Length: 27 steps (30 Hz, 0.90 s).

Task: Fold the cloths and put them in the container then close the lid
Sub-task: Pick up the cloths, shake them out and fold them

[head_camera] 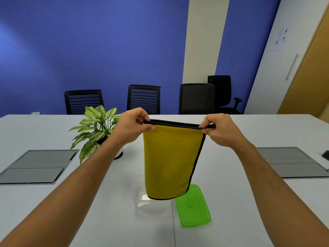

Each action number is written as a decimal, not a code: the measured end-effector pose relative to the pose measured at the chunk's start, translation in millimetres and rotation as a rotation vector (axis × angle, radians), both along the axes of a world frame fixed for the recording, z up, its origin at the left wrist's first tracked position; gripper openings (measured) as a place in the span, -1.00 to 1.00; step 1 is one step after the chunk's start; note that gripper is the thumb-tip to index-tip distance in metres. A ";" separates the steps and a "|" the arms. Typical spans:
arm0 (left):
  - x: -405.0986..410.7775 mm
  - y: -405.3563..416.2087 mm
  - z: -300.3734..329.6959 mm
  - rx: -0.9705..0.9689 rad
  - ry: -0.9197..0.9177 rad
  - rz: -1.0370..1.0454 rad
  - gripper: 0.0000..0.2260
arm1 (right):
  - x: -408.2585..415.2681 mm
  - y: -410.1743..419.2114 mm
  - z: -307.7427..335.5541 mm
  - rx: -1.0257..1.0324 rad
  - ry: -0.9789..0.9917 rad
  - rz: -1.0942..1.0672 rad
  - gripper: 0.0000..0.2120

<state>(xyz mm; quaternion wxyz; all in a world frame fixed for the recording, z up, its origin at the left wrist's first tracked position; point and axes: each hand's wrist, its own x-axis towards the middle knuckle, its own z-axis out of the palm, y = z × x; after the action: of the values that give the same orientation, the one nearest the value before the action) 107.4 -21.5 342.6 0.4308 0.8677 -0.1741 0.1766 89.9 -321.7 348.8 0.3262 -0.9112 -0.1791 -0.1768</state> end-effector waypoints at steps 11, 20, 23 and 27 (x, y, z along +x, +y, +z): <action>-9.5 -30.0 4.3 -0.165 -0.039 -0.046 -0.68 | -2.7 20.9 3.7 -0.240 0.023 -0.099 -0.51; -12.3 -64.6 3.1 -0.195 -0.120 -0.126 -0.60 | -9.3 93.0 7.4 0.168 -0.176 0.062 -0.82; -14.0 -64.6 -0.2 -0.220 -0.151 -0.088 -0.61 | -6.8 102.2 0.7 0.213 -0.190 -0.025 -0.88; -12.8 -61.4 -8.0 -0.247 -0.115 -0.053 -0.62 | -6.6 111.0 -6.4 0.137 -0.249 -0.082 -0.86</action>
<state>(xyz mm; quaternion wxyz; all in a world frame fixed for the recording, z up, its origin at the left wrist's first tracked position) 94.6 -82.9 334.6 0.5283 0.7916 -0.1982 0.2346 83.3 -210.7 342.4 0.3554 -0.8643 -0.1682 -0.3136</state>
